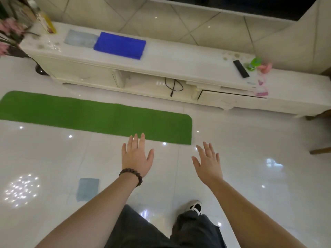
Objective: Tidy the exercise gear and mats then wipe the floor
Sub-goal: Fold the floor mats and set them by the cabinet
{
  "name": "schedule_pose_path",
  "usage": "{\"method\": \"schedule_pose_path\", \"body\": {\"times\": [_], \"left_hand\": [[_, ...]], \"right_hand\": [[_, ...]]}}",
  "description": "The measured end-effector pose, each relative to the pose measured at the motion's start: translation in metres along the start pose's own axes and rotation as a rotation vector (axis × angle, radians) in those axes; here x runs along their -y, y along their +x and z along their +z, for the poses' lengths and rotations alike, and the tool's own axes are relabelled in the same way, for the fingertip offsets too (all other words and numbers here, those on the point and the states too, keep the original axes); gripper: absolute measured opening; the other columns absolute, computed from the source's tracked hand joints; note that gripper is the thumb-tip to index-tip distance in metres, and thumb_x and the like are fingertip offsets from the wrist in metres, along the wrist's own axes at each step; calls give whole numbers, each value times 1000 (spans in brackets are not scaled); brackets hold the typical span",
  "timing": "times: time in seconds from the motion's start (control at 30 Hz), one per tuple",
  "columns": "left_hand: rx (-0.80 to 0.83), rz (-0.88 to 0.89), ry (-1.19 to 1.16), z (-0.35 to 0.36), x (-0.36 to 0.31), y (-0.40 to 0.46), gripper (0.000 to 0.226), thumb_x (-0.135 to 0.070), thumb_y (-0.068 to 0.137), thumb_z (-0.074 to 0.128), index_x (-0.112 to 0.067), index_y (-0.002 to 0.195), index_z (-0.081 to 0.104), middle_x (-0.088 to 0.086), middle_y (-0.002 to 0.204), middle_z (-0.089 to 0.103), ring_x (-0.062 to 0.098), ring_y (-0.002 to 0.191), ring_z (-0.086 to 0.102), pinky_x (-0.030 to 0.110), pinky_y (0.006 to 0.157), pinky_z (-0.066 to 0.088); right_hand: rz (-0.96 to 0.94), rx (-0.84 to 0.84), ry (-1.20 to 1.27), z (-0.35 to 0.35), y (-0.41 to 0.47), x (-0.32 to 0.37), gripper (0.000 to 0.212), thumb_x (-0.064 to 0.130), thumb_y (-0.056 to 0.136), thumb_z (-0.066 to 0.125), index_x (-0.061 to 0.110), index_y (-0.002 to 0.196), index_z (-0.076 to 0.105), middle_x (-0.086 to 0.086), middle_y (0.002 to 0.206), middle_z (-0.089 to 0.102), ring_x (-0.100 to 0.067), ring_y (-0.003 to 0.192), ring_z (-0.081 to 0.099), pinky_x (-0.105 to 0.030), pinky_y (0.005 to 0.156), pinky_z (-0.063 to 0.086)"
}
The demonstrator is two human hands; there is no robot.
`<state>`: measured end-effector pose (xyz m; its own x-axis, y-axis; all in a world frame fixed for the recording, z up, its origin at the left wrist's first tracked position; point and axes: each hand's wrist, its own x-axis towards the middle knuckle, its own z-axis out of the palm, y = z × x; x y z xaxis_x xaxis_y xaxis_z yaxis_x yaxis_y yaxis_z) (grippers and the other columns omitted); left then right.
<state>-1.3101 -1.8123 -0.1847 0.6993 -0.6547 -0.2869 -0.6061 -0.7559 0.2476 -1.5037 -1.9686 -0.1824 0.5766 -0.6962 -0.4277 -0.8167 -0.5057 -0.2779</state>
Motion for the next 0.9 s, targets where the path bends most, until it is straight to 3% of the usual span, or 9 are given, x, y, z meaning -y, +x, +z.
{"method": "schedule_pose_path", "body": {"times": [0.13, 0.27, 0.5, 0.9], "left_hand": [[-12, -133, -41, 13, -76, -7, 67, -51, 97, 31, -18, 153, 14, 10, 160, 17, 24, 148, 8, 46, 119, 9], [-17, -248, -46, 15, -118, -9, 67, -51, 97, 29, -18, 153, 12, 10, 160, 14, 25, 148, 7, 46, 119, 9], [-53, -437, -83, 29, -151, 37, 67, -50, 98, 28, -19, 154, 10, 8, 161, 11, 24, 149, 4, 44, 120, 7], [-43, -803, -246, 64, -188, 189, 67, -48, 97, 33, -18, 153, 13, 11, 160, 12, 27, 148, 5, 46, 119, 9]], "right_hand": [[-96, 26, -45, -42, 24, -66, 51, 37, 101, 30, 22, 150, 23, -1, 160, 4, -18, 147, -7, -41, 119, 0], [-180, 72, -41, -71, 61, -90, 51, 34, 101, 31, 21, 150, 22, -2, 160, 4, -18, 147, -6, -41, 119, -1], [-421, 118, -144, -97, 162, -79, 52, 33, 100, 33, 22, 150, 22, -2, 160, 4, -18, 147, -7, -42, 120, 0], [-762, 270, -393, -136, 373, -65, 50, 28, 100, 36, 21, 149, 26, -3, 160, 8, -19, 147, -5, -43, 120, 3]]}}
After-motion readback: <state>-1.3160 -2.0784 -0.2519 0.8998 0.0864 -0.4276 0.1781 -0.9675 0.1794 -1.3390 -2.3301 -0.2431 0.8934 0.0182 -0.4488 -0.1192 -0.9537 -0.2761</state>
